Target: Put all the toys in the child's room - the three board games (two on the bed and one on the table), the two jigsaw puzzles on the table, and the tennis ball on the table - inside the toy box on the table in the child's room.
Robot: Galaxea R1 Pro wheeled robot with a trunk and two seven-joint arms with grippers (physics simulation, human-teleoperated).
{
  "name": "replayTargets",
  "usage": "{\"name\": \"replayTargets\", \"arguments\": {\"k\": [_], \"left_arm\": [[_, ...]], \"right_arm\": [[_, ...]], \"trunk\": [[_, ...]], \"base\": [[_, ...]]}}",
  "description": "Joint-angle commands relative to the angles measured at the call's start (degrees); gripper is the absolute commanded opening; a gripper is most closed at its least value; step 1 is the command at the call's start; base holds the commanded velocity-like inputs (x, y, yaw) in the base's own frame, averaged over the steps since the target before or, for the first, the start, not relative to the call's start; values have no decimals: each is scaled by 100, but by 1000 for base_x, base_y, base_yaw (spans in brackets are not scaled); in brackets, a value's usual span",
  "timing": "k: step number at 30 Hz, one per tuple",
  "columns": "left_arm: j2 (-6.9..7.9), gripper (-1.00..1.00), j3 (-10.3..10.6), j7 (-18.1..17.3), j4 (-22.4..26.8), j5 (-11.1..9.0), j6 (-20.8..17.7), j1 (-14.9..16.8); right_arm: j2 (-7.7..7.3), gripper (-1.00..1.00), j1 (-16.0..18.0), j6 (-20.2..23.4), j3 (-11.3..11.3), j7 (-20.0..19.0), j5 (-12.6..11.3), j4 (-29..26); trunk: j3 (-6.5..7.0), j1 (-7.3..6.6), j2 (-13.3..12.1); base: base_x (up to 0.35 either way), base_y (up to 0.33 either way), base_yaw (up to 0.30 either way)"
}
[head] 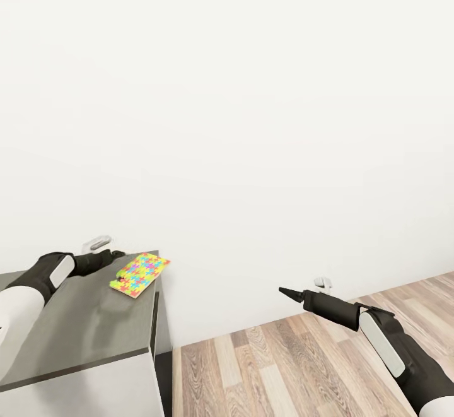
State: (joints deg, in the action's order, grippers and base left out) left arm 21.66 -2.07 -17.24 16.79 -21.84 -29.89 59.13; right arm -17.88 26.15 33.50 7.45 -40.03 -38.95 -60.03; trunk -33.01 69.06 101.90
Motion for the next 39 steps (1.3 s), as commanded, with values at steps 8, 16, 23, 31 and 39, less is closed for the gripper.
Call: {"name": "replayTargets", "arguments": {"k": [8, 16, 23, 31, 39], "left_arm": [[287, 100, -278, -308, 0, -52, -106, 2], [663, 100, -331, -1971, -38, -255, -392, -44], [746, 100, -327, -3915, -36, -238, -670, -164], [794, 100, -313, -5633, -35, -200, -725, -242], [961, 100, -316, -6099, -28, -205, -731, -340]], "right_arm": [[-5, 100, 4, 10, 4, 18, -52, -4], [12, 100, 4, -1, 3, 38, -58, -1], [18, 100, 4, -188, 8, 46, -94, -6], [48, 100, 4, -172, 26, 234, -65, -6], [395, 100, 39, -67, 32, 1426, -106, -15]], "trunk": [[-7, 0, 3], [-7, 0, 3], [-7, 0, 3], [-7, 0, 3], [-7, 0, 3]], "base": [[0, 0, 0], [0, 0, 0], [0, 0, 0], [0, 0, 0], [0, 0, 0]]}}
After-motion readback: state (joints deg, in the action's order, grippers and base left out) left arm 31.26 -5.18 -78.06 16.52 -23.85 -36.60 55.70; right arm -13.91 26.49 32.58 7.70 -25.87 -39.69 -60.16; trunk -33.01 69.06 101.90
